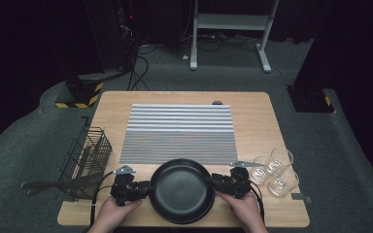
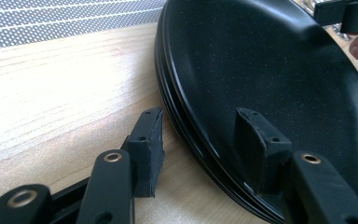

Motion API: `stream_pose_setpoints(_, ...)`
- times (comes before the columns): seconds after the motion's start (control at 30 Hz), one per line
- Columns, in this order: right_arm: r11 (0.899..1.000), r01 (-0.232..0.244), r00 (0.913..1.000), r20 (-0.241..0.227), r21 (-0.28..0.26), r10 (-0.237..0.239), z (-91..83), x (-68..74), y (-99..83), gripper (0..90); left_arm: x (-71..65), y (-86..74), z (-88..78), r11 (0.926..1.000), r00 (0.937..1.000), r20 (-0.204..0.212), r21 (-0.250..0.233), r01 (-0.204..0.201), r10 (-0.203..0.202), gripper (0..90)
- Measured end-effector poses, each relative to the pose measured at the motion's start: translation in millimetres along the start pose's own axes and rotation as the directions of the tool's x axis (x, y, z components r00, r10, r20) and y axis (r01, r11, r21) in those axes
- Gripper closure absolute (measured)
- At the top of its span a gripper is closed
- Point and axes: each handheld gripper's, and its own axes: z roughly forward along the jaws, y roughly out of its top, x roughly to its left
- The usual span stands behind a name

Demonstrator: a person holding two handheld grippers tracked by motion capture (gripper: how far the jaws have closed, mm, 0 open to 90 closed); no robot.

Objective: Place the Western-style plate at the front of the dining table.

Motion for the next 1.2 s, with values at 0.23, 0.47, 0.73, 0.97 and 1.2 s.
stream_pose_setpoints(0.23, 0.999, 0.041, 0.9989, 0.020, -0.004, -0.041, 0.9, 1.9, -1.7, 51.0, -1.6, -1.3, -2.6, 0.9993, 1.0000, -0.001, -0.038, 0.001, -0.001, 53.5)
stream_pose_setpoints(0.47, 0.999, 0.032, 0.9992, 0.023, 0.038, -0.033, -0.1, 2.0, -0.2, 51.8, 1.0, -1.7, -3.3, 0.9998, 0.9999, 0.009, -0.015, 0.012, -0.012, 55.5)
stream_pose_setpoints(0.73, 0.996, -0.080, 0.9964, -0.022, 0.049, 0.081, -1.5, -1.8, 2.5, 47.5, -2.0, -1.4, -2.6, 0.9999, 0.9997, 0.017, 0.001, 0.015, -0.015, 56.9)
stream_pose_setpoints(0.97, 0.986, -0.150, 0.9869, -0.051, 0.067, 0.153, -0.5, -3.1, 3.9, 46.6, -1.6, -1.6, -3.4, 0.9997, 0.9995, 0.022, 0.003, 0.023, -0.023, 57.4)
stream_pose_setpoints(1.2, 0.986, -0.154, 0.9868, -0.040, 0.070, 0.157, 0.1, -1.8, 4.5, 46.8, -1.8, -1.4, -4.1, 0.9995, 0.9992, 0.024, -0.002, 0.033, -0.033, 57.4)
